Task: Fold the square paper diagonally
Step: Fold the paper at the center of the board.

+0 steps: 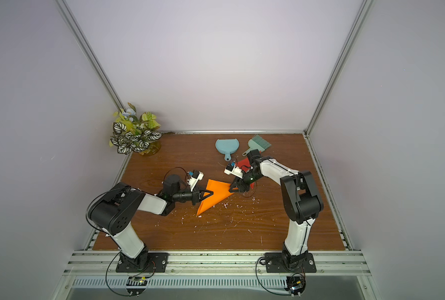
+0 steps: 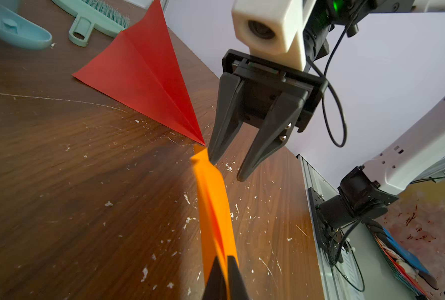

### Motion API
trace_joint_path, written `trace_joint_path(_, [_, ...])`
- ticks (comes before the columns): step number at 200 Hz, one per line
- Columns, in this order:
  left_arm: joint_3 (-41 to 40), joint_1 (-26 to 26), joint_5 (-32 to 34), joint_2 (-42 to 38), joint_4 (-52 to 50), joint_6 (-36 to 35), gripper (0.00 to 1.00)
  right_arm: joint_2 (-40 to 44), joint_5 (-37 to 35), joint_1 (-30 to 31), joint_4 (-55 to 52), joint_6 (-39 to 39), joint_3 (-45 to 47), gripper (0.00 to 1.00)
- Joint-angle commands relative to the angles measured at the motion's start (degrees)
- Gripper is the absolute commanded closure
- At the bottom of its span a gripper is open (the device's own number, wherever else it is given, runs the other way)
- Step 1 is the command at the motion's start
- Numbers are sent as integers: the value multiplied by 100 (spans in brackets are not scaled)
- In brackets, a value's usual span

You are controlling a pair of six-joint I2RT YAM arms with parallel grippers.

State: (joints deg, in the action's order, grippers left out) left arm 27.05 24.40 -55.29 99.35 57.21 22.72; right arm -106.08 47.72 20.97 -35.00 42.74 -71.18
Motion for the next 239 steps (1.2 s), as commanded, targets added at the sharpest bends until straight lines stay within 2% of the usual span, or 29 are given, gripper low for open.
trace_joint_path(1, [-46, 46, -115, -135, 115, -118, 100, 309, -61, -45, -135, -59, -182, 60])
trace_joint_path(84, [-68, 85, -158, -202, 115, -173, 100, 281, -235, -110, -165, 51, -241, 59])
trace_joint_path(115, [-59, 94, -142, -180, 115, -148, 100, 258, 144, -59, -275, 132, -280, 60])
trace_joint_path(239, [-42, 83, -88, -157, 115, -111, 100, 114, 372, 196, -403, 287, -454, 85])
